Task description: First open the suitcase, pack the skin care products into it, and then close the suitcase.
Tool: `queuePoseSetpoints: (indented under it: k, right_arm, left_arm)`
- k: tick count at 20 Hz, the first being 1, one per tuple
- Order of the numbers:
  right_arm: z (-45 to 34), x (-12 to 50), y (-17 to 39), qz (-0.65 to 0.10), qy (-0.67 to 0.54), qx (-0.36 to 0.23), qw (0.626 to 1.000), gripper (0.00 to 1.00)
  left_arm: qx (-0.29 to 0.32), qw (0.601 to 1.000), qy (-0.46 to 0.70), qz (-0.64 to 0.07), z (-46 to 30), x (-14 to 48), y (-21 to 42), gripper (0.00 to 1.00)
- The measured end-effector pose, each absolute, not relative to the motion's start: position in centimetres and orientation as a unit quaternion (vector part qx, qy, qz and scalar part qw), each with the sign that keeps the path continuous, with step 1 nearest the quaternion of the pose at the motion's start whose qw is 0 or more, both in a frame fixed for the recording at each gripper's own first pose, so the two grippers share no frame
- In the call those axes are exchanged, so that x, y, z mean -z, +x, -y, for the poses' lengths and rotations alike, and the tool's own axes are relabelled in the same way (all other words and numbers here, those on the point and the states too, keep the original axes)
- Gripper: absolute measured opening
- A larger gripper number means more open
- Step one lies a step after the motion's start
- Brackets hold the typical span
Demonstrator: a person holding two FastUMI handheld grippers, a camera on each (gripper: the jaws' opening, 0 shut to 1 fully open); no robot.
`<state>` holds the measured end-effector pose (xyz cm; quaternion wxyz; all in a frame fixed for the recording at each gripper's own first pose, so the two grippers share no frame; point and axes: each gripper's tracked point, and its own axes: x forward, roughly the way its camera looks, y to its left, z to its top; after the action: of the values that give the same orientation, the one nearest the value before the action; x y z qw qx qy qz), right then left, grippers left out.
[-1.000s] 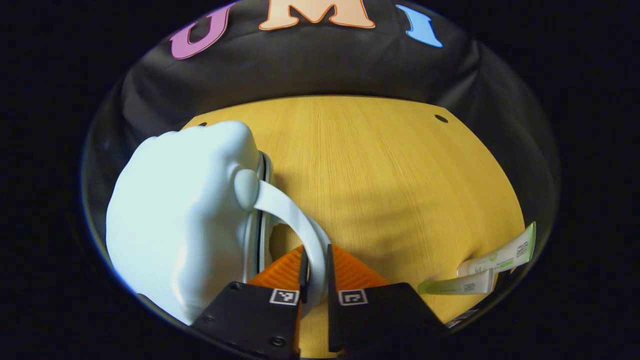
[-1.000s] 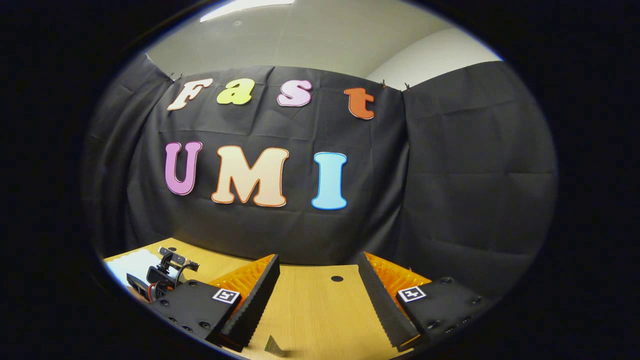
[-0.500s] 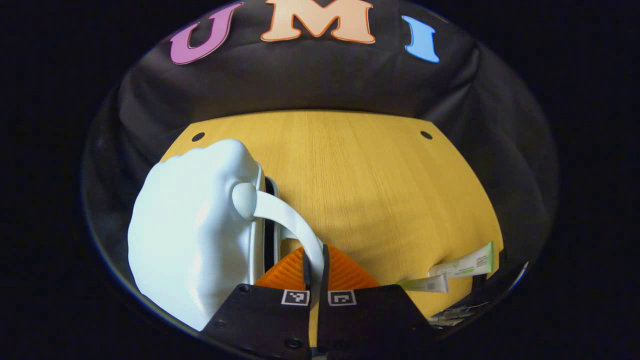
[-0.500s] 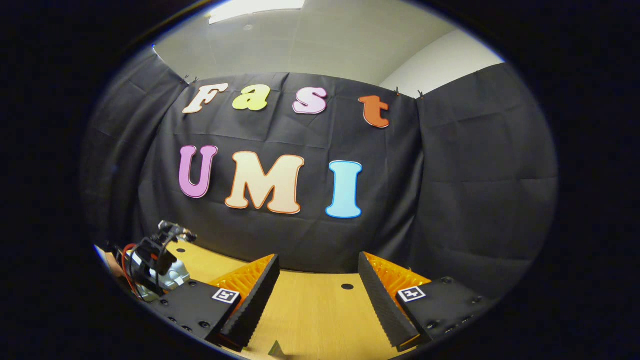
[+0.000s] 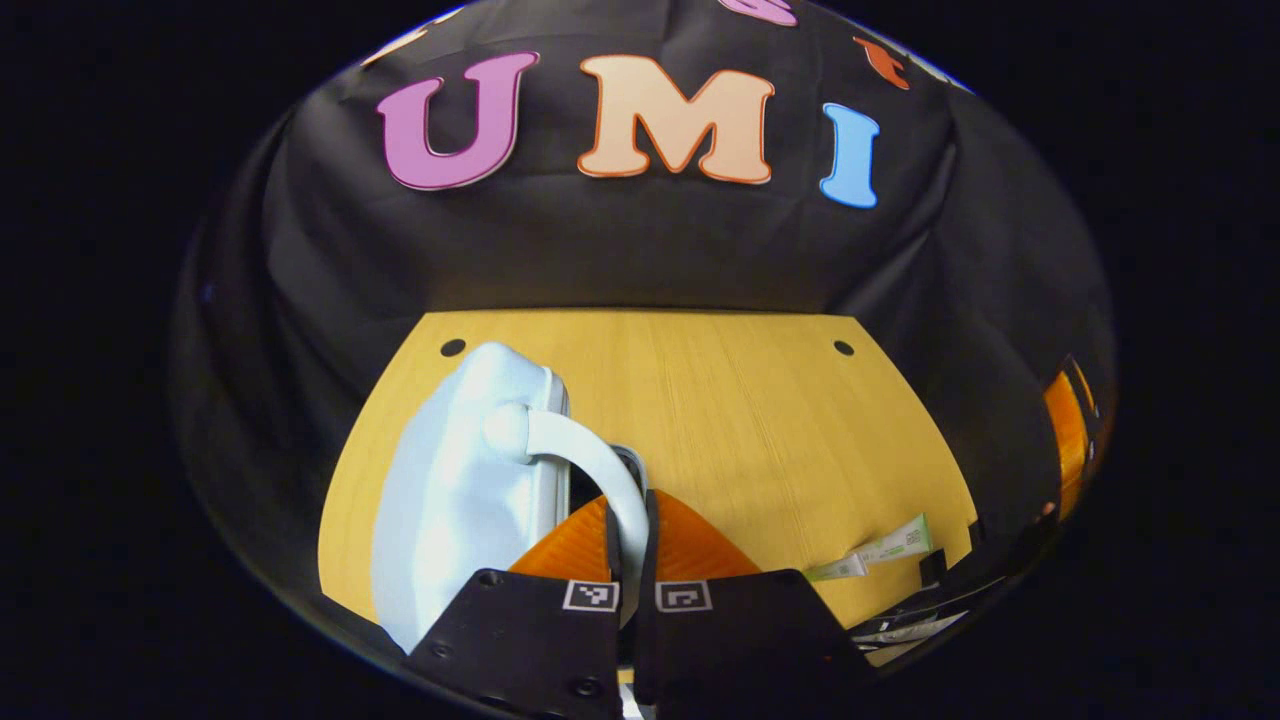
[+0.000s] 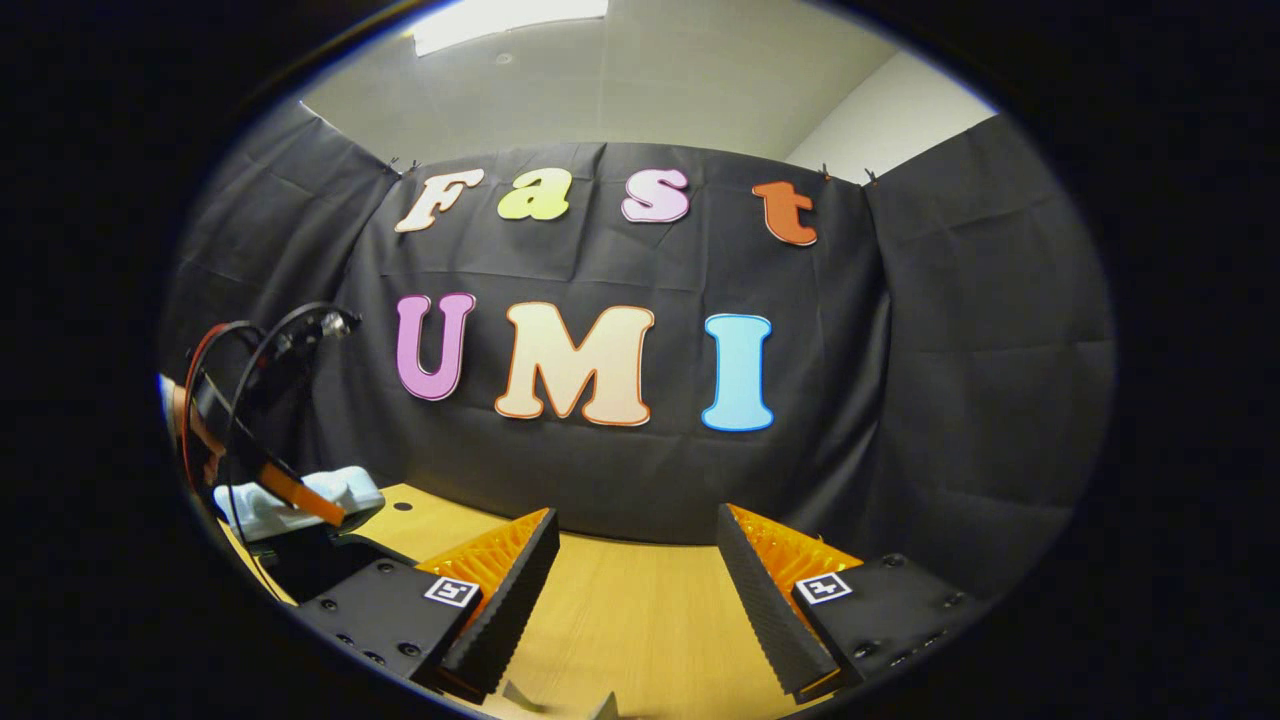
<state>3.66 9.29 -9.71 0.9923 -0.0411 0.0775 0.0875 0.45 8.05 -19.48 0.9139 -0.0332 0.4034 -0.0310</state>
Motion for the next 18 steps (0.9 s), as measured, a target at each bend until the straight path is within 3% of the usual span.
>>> queuePoseSetpoints:
  k: [7,18]
  right_arm:
    - [-13.5,10.3,4.5,-0.087,-0.029,-0.094,0.991,1.0]
    - [-21.4,11.1,5.7,-0.082,-0.039,-0.083,0.992,0.98]
  left_arm:
    - [-0.033,0.935,-0.047,-0.351,-11.8,18.3,2.1,0.0]
    - [-0.109,0.938,-0.053,-0.325,-17.8,18.1,1.8,0.0]
